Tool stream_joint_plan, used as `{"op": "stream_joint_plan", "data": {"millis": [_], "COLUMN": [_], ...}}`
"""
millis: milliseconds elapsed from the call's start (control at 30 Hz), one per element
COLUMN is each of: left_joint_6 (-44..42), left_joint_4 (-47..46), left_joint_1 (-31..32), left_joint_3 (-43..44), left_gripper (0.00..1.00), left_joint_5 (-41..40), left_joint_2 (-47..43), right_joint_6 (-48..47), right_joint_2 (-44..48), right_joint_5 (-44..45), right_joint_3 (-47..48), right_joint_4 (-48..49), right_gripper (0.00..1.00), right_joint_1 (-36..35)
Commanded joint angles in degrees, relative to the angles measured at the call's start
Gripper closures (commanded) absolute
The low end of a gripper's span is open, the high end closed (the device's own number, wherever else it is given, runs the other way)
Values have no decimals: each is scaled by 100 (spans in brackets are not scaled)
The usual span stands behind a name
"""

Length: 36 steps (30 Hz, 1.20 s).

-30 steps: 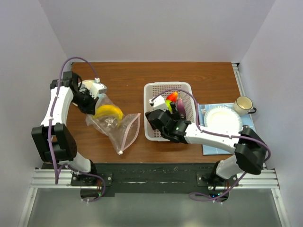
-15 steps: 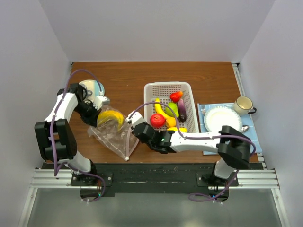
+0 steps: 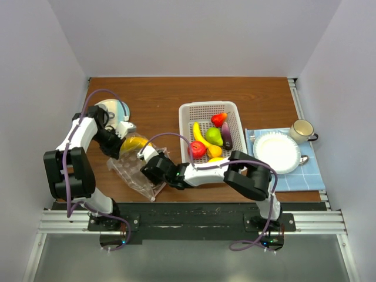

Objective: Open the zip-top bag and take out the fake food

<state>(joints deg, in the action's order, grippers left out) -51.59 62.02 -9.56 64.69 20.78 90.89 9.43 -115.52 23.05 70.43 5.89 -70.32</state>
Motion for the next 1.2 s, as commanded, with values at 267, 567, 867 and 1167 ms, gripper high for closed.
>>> {"op": "stream_joint_plan", "data": {"millis": [267, 567, 867, 1167], "left_joint_6": [-149, -228, -264, -255], "left_joint_4": [-23, -23, -41, -23], "left_joint_1": [7, -10, -28, -28], "left_joint_3": [-17, -26, -9, -35], "left_gripper": [100, 100, 100, 100], "left_joint_5": [32, -47, -91, -82], "left_joint_2": [-19, 7, 78, 69], "right_joint_6": [-187, -214, 120, 261], "right_joint_2": [-506, -1129, -973, -787], "right_joint_5": [227, 314, 411, 569], "right_joint_3": [1033, 1780, 1527, 1227], "right_joint_4": [782, 589, 220, 422], "right_gripper": [1, 1, 16, 77], "right_joint_1": [159, 291, 326, 344]}}
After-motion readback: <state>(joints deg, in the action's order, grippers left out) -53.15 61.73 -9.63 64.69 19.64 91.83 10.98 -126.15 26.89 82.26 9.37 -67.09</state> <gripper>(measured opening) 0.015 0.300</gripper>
